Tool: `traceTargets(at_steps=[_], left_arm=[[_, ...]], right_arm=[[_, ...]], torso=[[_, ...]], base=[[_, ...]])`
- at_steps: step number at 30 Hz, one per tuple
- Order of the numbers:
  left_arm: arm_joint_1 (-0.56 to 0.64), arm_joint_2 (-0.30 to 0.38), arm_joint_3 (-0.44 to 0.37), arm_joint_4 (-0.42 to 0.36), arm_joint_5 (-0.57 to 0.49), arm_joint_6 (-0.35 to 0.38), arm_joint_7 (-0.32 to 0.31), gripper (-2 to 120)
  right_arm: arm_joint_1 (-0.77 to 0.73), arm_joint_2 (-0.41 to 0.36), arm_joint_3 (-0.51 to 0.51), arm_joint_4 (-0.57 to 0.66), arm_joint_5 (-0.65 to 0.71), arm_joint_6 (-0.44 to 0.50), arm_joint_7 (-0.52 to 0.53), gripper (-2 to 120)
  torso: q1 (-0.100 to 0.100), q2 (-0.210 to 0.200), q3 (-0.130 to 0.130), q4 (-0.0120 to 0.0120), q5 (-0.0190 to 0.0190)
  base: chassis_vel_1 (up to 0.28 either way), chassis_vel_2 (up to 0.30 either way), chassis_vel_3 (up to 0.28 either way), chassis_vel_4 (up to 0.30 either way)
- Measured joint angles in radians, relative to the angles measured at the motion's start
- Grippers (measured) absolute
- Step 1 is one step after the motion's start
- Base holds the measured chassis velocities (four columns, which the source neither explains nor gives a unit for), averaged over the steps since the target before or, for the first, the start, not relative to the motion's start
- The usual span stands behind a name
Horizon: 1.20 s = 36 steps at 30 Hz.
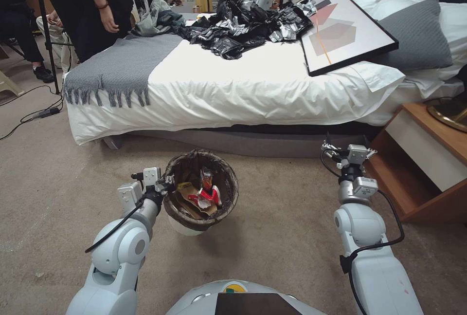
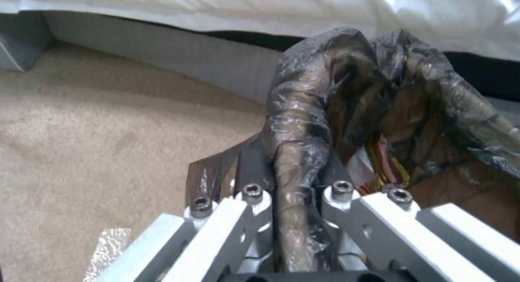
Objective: Pick up the trash bin, then pick up the garbage from the floor and place it into the trash bin.
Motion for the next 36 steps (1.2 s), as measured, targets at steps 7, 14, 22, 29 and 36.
traceTargets(at_steps=[7,14,22,29,36], left_arm=[[-0.004,-0.006,-0.007,-0.010,-0.024,0.000,-0.010,5],[-0.004,-0.007,-0.017,-0.017,-0.031,0.000,-0.009,5],[0.005,-0.020,-0.025,-0.023,-0.030,0.000,-0.001,5],[0.007,-0.018,-0.031,-0.025,-0.026,0.000,0.005,5],[0.007,-0.009,-0.036,-0.022,-0.025,0.000,0.012,5]], right_arm=[[-0.001,-0.001,-0.014,-0.003,-0.006,0.000,0.003,100],[-0.005,0.007,-0.021,-0.010,-0.016,0.006,0.003,100],[0.013,0.011,-0.044,-0.023,-0.022,0.007,0.004,100],[0.021,0.010,-0.054,-0.034,-0.024,0.008,0.004,100],[0.022,0.012,-0.056,-0.037,-0.026,0.008,0.003,100]], torso=[[0.000,0.000,0.000,-0.0001,-0.0001],[0.000,0.000,0.000,-0.0002,0.0000],[0.000,0.000,0.000,-0.0001,0.0000],[0.000,0.000,0.000,0.0000,0.0000],[0.000,0.000,0.000,-0.0001,0.0000]], base=[[0.000,0.000,0.000,0.000],[0.000,0.000,0.000,0.000],[0.000,0.000,0.000,0.000],[0.000,0.000,0.000,0.000],[0.014,0.029,0.026,0.020]])
